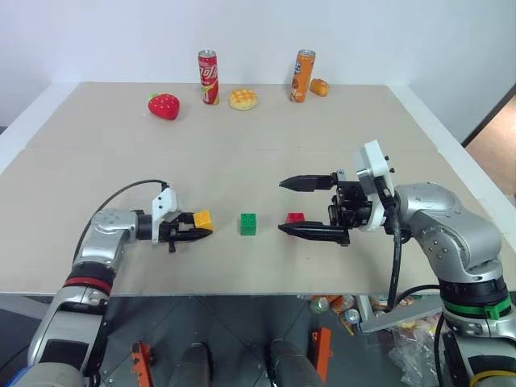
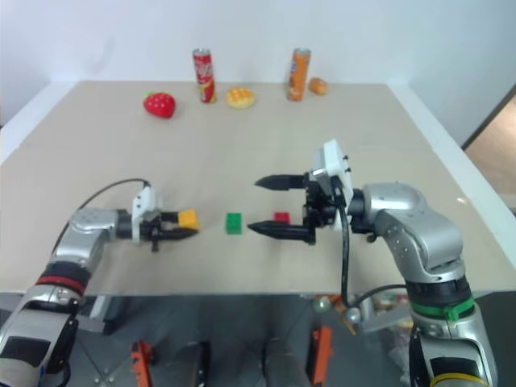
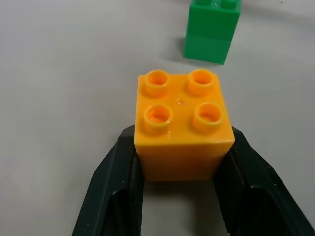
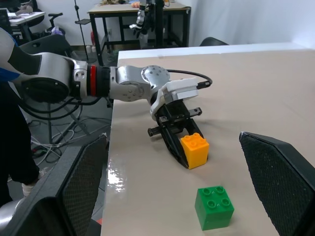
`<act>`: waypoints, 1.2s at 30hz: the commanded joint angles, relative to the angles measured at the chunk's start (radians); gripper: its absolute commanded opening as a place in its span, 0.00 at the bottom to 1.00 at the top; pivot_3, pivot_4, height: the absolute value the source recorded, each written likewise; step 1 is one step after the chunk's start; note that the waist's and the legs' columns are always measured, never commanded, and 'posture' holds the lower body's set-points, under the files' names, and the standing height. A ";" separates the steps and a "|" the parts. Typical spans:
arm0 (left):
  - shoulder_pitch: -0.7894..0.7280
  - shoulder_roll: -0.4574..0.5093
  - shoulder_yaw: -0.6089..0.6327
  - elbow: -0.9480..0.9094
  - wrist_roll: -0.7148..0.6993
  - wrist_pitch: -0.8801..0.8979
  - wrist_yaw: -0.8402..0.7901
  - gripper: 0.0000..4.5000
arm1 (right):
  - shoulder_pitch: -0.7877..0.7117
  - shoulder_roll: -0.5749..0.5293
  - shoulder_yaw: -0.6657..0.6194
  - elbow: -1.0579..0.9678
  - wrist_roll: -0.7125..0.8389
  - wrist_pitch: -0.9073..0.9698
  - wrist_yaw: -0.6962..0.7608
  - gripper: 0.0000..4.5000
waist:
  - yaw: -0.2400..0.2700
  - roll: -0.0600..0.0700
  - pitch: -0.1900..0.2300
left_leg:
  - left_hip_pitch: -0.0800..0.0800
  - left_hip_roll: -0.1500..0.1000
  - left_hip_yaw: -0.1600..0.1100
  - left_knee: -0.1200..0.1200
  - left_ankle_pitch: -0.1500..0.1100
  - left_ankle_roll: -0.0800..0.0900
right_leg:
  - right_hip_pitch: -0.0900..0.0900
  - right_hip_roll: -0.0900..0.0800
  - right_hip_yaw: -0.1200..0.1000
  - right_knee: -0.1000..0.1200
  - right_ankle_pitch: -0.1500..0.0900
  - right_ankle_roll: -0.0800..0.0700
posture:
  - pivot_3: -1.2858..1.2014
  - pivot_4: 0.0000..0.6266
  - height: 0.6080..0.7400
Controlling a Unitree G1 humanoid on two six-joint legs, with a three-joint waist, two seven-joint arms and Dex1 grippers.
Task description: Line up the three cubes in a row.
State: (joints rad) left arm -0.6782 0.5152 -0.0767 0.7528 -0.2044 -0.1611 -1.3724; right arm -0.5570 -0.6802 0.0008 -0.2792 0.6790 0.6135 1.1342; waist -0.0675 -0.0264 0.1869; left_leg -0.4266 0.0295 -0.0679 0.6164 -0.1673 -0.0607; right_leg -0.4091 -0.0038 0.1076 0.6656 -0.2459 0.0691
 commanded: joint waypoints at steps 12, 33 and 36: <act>-0.180 -0.013 0.008 0.218 0.019 -0.076 -0.231 0.30 | 0.041 -0.021 -0.024 -0.051 -0.009 -0.008 -0.038 1.00 | -0.009 0.000 0.000 | -0.001 0.000 -0.001 0.000 -0.001 0.001 | -0.001 0.001 0.000 0.000 0.001 0.003 | 0.52 0.24 1.00; -0.233 0.011 0.019 0.383 0.085 -0.233 -0.235 0.30 | 0.065 -0.051 -0.043 -0.083 0.011 0.014 -0.063 1.00 | -0.008 0.000 0.000 | -0.001 0.000 -0.001 0.000 -0.001 0.001 | -0.001 0.001 0.000 0.000 0.001 0.003 | 0.52 0.24 1.00; -0.233 0.013 0.021 0.389 0.088 -0.239 -0.239 0.30 | 0.066 -0.053 -0.044 -0.085 0.011 0.016 -0.067 1.00 | -0.007 0.000 0.000 | -0.001 0.000 -0.001 0.000 -0.001 0.001 | -0.002 0.001 0.000 0.000 0.001 0.003 | 0.52 0.24 1.00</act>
State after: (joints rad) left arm -0.8899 0.5161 -0.0732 1.1378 -0.1172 -0.3766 -1.5995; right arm -0.4859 -0.7186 -0.0052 -0.3211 0.6698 0.6333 1.0671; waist -0.0750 -0.0264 0.1869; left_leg -0.4281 0.0299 -0.0689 0.6163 -0.1678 -0.0597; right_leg -0.4107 -0.0031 0.1071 0.6659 -0.2448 0.0718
